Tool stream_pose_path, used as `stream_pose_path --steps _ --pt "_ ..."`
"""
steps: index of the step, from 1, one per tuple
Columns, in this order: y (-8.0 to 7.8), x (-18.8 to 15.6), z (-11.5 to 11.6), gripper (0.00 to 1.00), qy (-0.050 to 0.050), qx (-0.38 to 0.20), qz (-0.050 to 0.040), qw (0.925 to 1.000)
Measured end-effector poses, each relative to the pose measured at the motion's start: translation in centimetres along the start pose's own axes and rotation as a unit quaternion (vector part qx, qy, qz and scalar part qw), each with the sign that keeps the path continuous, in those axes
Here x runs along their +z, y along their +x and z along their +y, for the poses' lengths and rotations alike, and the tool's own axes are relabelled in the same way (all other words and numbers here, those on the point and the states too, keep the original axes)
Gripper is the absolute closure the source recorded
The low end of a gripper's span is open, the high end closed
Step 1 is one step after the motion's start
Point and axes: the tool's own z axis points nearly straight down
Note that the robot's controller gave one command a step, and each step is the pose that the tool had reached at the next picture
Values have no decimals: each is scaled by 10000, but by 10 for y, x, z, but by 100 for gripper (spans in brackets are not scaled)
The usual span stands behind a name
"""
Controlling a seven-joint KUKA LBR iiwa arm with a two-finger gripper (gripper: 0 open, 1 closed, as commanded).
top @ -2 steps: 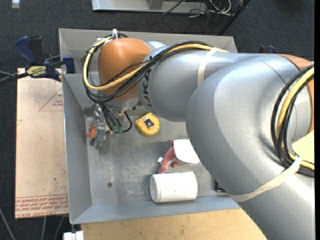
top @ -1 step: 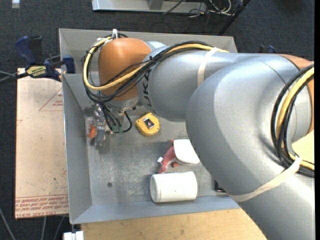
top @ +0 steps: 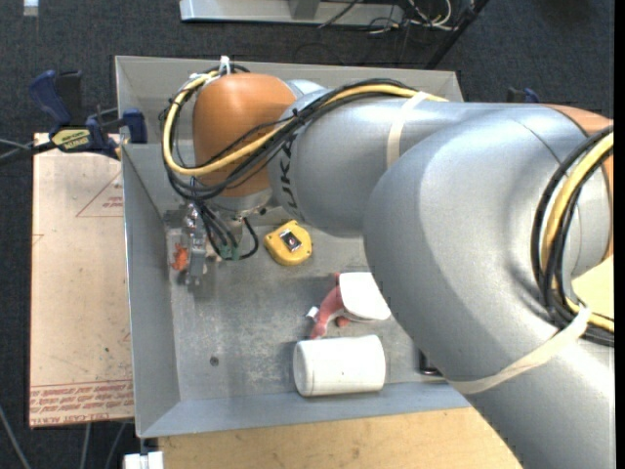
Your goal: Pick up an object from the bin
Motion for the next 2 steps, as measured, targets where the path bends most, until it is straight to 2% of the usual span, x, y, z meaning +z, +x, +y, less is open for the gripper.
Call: stream_pose_path --steps 1,2 --pt "3 -14 -1 100 28 -1 53 10000" --pt "2 -35 -1 100 26 -1 46 10000"
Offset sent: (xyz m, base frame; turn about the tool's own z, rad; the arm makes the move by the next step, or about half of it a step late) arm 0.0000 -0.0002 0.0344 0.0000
